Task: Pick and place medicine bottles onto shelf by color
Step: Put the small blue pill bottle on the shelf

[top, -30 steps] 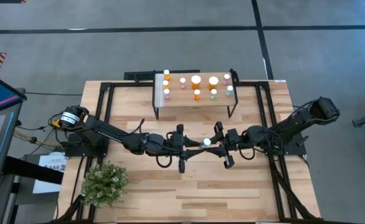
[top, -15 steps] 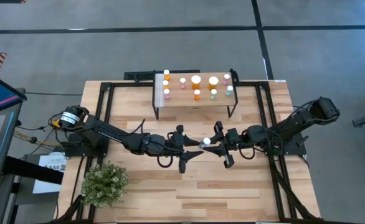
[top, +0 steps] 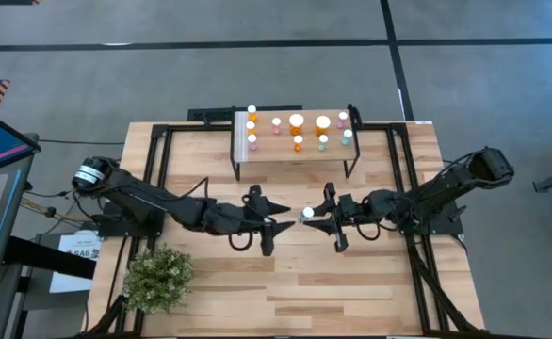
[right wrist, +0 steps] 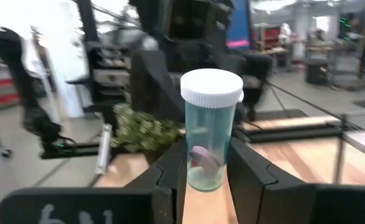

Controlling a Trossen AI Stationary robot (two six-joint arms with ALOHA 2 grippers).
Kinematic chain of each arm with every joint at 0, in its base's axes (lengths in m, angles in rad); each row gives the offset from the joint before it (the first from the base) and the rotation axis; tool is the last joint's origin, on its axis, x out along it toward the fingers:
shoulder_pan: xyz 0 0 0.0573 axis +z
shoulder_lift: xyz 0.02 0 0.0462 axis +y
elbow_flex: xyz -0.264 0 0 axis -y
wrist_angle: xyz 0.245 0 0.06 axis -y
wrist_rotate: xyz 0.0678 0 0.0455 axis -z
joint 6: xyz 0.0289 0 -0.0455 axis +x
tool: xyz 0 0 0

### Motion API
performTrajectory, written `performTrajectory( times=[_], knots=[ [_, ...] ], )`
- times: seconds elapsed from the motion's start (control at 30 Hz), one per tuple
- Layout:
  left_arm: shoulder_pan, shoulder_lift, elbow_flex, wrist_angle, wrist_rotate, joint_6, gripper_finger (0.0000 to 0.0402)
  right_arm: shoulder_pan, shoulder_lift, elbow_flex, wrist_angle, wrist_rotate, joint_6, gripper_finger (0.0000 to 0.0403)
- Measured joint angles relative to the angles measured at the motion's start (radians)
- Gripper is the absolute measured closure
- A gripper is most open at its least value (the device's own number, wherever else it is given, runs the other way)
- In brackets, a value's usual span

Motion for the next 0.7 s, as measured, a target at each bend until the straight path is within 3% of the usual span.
performTrajectory(
  times=[0.13, 0.23, 0.5, 0.7],
  knots=[
    [-0.033, 0.004, 0.0, 0.02, -0.203, -0.003, 0.0224, -0.019, 0.0, 0.0, -0.056, 0.05, 0.0, 0.0294],
    [-0.04, 0.008, -0.001, 0.05, -0.285, 0.016, 0.0225, -0.026, 0.0, 0.0, -0.089, 0.087, 0.0, 0.0294],
    [-0.023, 0.012, 0.027, 0.028, -0.13, 0.077, 0.0193, -0.038, 0.002, 0.0, -0.171, 0.132, -0.025, 0.0294],
    [0.023, 0.035, 0.297, -0.431, -0.097, 0.018, 0.0136, -0.038, 0.002, 0.0, -0.2, 0.173, -0.05, 0.0294]
  ],
)
